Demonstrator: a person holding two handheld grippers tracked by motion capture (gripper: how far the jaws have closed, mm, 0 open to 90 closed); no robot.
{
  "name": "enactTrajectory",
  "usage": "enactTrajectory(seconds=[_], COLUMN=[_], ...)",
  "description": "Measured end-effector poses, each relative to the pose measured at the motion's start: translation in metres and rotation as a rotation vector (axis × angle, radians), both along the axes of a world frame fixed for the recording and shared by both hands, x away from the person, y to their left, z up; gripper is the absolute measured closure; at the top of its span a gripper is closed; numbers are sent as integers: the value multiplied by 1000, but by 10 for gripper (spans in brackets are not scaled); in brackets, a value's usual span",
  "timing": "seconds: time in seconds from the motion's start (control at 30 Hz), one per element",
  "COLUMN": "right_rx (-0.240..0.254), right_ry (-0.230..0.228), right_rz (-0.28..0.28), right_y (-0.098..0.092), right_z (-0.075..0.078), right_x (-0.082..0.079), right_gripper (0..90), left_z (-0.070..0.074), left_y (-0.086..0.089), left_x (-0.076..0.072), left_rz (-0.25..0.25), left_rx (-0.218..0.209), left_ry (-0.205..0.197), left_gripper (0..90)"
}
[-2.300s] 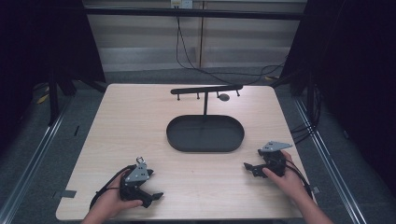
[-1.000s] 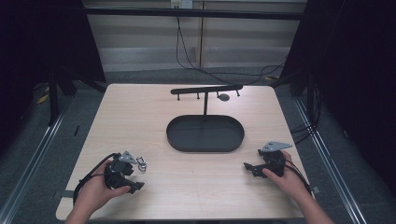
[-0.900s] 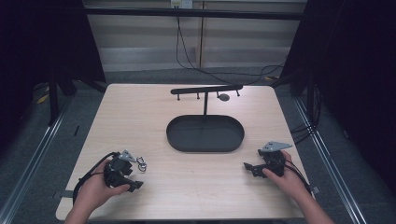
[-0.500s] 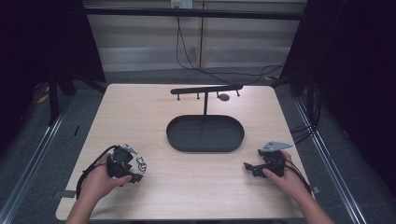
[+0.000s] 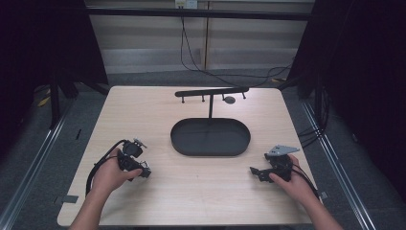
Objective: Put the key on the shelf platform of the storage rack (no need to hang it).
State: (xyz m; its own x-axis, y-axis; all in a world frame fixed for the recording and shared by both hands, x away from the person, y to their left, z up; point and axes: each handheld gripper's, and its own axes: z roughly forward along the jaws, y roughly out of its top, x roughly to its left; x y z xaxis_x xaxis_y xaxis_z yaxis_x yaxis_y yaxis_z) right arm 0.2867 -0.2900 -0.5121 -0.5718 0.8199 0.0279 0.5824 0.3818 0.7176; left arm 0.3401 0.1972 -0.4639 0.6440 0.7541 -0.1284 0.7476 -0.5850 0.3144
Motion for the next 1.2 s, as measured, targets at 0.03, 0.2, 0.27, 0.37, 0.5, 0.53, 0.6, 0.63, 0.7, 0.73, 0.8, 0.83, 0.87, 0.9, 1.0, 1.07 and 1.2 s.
enactTrajectory(seconds=[0.03, 0.2, 0.27, 0.37, 0.5, 0.53, 0.6, 0.63, 0.7, 0.73, 0.8, 0.83, 0.87, 0.9, 1.0, 1.07, 1.2], right_rx=[0, 0, 0, 0, 1, 1, 0, 0, 1, 1, 0, 1, 1, 0, 0, 0, 1], right_ry=[0, 0, 0, 0, 1, 1, 0, 0, 1, 1, 0, 1, 1, 0, 0, 0, 1], right_rz=[1, 0, 0, 0, -1, -1, 0, 0, -1, -1, 0, -1, -1, 0, 0, 0, -1], right_y=[0, 0, 0, 0, 0, 0, 0, 0, 0, 0, 0, 0, 0, 0, 0, 0, 0], right_z=[0, 0, 0, 0, 0, 0, 0, 0, 0, 0, 0, 0, 0, 0, 0, 0, 0], right_x=[0, 0, 0, 0, 0, 0, 0, 0, 0, 0, 0, 0, 0, 0, 0, 0, 0], right_gripper=[134, 134, 134, 134, 134, 134, 134, 134, 134, 134, 134, 134, 134, 134, 134, 134, 134], left_z=[0, -3, -4, -5, -5, -5, -5, -5, -4, -4, -3, -3, -3, -3, -2, -3, -2], left_y=[-1, -4, -4, -5, -6, -6, -7, -7, -7, -7, -7, -6, -5, -5, -5, -6, -6], left_x=[1, 6, 8, 11, 14, 14, 15, 16, 17, 17, 19, 20, 21, 22, 23, 23, 23], left_rz=[-4, 9, 25, 44, 62, 62, 78, 81, 87, 87, 87, 92, 94, 99, 90, 91, 88], left_rx=[5, 15, 19, 26, 38, 38, 38, 44, 72, 72, 73, 78, 77, 71, 78, 79, 74], left_ry=[7, 15, 14, 17, 32, 32, 42, 39, 44, 44, 53, 64, 70, 80, 85, 81, 89], left_gripper=[373, 393, 393, 399, 439, 451, 460, 487, 614, 645, 671, 671, 719, 719, 723, 724, 725])
